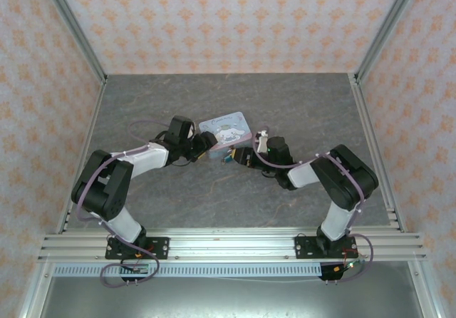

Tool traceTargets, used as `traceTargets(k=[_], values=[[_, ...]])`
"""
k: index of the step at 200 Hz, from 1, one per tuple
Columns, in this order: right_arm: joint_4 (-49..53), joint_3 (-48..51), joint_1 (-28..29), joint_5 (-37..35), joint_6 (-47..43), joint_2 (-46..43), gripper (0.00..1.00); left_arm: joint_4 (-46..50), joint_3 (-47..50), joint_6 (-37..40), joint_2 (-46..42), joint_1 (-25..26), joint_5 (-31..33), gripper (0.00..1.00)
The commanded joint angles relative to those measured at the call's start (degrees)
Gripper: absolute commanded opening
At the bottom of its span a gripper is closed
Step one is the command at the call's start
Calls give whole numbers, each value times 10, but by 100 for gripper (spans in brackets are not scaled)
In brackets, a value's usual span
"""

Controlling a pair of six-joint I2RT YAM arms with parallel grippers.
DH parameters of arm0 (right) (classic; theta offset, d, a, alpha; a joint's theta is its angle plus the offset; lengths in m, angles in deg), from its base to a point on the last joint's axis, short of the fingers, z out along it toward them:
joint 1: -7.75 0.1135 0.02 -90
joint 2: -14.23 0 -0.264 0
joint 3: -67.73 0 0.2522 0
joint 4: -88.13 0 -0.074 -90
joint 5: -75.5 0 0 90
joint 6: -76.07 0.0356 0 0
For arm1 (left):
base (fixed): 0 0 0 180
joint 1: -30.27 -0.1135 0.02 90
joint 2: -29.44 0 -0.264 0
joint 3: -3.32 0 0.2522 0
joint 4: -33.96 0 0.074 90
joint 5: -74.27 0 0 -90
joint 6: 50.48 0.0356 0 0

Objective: Unlock the padlock with the key

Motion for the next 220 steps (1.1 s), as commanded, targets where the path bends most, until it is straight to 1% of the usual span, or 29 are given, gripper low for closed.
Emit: traceTargets(k=[1,28,78,105,118,172,220], values=[[-49,-19,8,-6,3,16,53,62,25,1,7,9,23,66],[-53,-33,11,-9,8,37,53,62,26,-1,1,11,24,66],[-109,-46,15,-6,35,86,51,61,25,-3,-4,11,25,66],[-114,-52,15,-2,38,97,50,58,23,-4,0,11,25,66],[-118,-56,15,4,40,102,48,57,23,-4,2,11,24,66],[-117,-61,15,9,43,106,34,51,22,-7,6,11,22,66],[-115,-57,15,7,45,99,25,49,23,-6,9,12,23,66]])
